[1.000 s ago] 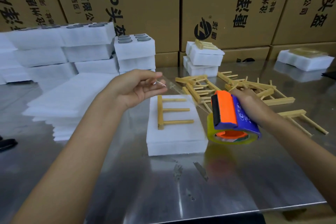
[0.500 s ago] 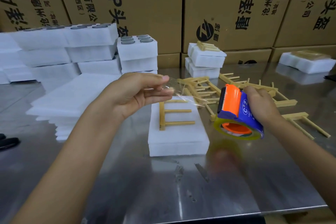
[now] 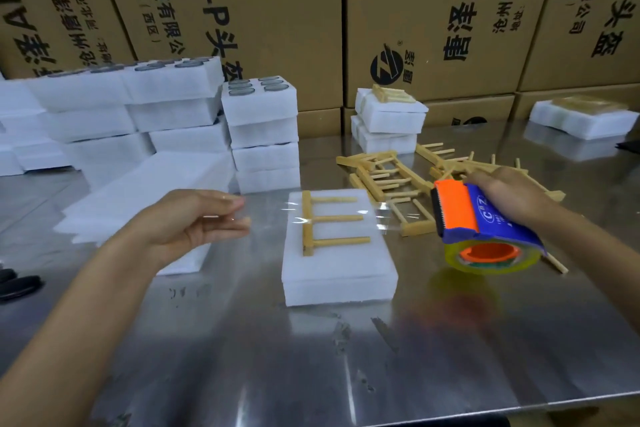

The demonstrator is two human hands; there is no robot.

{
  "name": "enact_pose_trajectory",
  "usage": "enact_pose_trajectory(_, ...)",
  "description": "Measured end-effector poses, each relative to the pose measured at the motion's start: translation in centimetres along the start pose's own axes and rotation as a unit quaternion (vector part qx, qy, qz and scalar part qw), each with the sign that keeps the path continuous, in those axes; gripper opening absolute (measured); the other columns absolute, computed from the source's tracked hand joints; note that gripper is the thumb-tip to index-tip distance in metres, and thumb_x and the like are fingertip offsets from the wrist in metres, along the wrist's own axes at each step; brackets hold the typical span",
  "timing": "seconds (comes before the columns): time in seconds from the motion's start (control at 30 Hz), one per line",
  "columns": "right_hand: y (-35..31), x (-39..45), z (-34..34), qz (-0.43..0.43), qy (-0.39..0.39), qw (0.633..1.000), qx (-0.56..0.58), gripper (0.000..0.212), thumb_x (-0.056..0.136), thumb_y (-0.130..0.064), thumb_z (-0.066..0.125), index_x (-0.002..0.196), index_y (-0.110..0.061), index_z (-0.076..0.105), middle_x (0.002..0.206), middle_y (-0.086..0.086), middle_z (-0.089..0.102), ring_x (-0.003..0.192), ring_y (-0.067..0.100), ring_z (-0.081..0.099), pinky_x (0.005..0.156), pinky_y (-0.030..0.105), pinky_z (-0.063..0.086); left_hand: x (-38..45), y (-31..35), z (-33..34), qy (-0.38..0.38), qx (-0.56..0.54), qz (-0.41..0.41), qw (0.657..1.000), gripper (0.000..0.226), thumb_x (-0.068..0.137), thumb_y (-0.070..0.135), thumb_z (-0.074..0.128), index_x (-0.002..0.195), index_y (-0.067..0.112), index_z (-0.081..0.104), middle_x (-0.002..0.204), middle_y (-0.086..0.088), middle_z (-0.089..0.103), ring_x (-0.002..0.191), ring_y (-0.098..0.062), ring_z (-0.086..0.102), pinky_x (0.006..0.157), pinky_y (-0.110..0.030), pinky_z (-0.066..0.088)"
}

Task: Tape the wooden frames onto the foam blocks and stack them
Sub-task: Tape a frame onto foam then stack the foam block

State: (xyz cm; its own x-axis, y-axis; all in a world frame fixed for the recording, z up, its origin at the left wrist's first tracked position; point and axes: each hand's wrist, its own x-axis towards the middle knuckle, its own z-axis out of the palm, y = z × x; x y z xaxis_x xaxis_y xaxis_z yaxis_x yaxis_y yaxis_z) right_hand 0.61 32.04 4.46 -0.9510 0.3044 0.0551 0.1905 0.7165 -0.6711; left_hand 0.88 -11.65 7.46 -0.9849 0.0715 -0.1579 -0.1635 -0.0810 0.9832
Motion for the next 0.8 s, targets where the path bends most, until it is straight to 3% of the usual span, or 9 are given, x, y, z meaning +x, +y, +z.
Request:
enact_pose_trajectory(0.13, -0.9, 1.5, 0.2, 0.006, -0.015, 0.999, -0.034, 0.038, 0.099, -0.053, 0.039, 0.085, -0.022, 0.055, 0.081, -0.001, 0.054, 0.074, 0.017, 0.053, 0.059, 0.03, 0.032, 2.1, -1.2, 0.1, 0.04, 0.023, 0.011, 0.999, 0.008, 0.082, -0.002, 0.071, 0.089, -0.006, 0.07, 0.064, -0.009, 0.066, 0.069, -0.028, 0.073, 0.068, -0.036, 0.063)
enact_pose_trajectory(0.23, -2.5, 3.4, 0.3, 0.004, -0.021, 0.996, -0.087, 0.045, 0.098, -0.057, 0.037, 0.096, -0.016, 0.054, 0.085, 0.002, 0.055, 0.076, 0.019, 0.054, 0.059, 0.03, 0.033, 4.0, -2.0, 0.7, 0.092, 0.036, 0.024, 0.995, 0.011, 0.085, 0.002, 0.07, 0.091, -0.007, 0.068, 0.059, -0.008, 0.061, 0.061, -0.024, 0.07, 0.074, -0.039, 0.062)
enact_pose_trajectory(0.37, -3.8, 5.9, 1.4, -0.016, -0.066, 0.981, -0.18, 0.053, 0.094, -0.06, 0.032, 0.103, -0.016, 0.058, 0.114, 0.012, 0.062, 0.084, 0.021, 0.056, 0.065, 0.033, 0.036, 5.9, -4.8, 1.0, 0.122, 0.134, 0.019, 0.983, 0.024, 0.084, 0.016, 0.078, 0.098, 0.0, 0.066, 0.077, -0.009, 0.057, 0.055, -0.02, 0.062, 0.062, -0.029, 0.06)
enact_pose_trajectory(0.47, -3.4, 7.0, 2.8, -0.015, -0.088, 0.973, -0.213, 0.057, 0.095, -0.061, 0.031, 0.129, -0.019, 0.052, 0.137, 0.012, 0.054, 0.103, 0.028, 0.054, 0.079, 0.036, 0.037, 6.5, -7.4, 0.9, 0.134, 0.304, 0.021, 0.943, 0.031, 0.084, 0.037, 0.078, 0.08, 0.01, 0.063, 0.079, -0.007, 0.057, 0.068, -0.021, 0.053, 0.068, -0.03, 0.04)
enact_pose_trajectory(0.57, -2.8, 7.5, 3.5, -0.017, -0.105, 0.968, -0.227, 0.052, 0.095, -0.063, 0.031, 0.122, -0.023, 0.052, 0.136, 0.01, 0.056, 0.093, 0.021, 0.051, 0.079, 0.037, 0.037, 6.7, -9.5, 1.5, 0.15, 0.368, 0.031, 0.917, 0.04, 0.089, 0.046, 0.068, 0.073, 0.013, 0.053, 0.074, -0.004, 0.06, 0.077, -0.026, 0.057, 0.072, -0.034, 0.041)
enact_pose_trajectory(0.67, -2.7, 7.6, 3.5, -0.01, -0.112, 0.969, -0.219, 0.043, 0.095, -0.064, 0.032, 0.115, -0.029, 0.047, 0.133, 0.008, 0.057, 0.087, 0.018, 0.048, 0.075, 0.036, 0.036, 6.6, -11.5, 2.9, 0.147, 0.47, 0.036, 0.869, 0.024, 0.1, 0.04, 0.05, 0.084, 0.023, 0.058, 0.092, -0.002, 0.065, 0.102, -0.029, 0.06, 0.092, -0.037, 0.041)
enact_pose_trajectory(0.73, -2.4, 7.6, 3.4, -0.014, -0.108, 0.97, -0.218, 0.038, 0.095, -0.064, 0.032, 0.11, -0.031, 0.042, 0.131, 0.007, 0.057, 0.089, 0.02, 0.048, 0.073, 0.035, 0.035, 6.5, -12.5, 3.8, 0.151, 0.524, 0.08, 0.834, 0.02, 0.101, 0.032, 0.044, 0.098, 0.027, 0.063, 0.108, -0.002, 0.066, 0.116, -0.028, 0.054, 0.096, -0.038, 0.033)
enact_pose_trajectory(0.8, -2.2, 7.6, 3.3, -0.018, -0.107, 0.971, -0.213, 0.038, 0.096, -0.064, 0.032, 0.109, -0.03, 0.045, 0.129, 0.007, 0.058, 0.092, 0.021, 0.05, 0.073, 0.035, 0.035, 6.5, -13.2, 4.4, 0.128, 0.528, 0.105, 0.833, 0.027, 0.103, 0.032, 0.042, 0.119, 0.029, 0.063, 0.136, -0.002, 0.055, 0.132, -0.026, 0.038, 0.103, -0.041, 0.025)
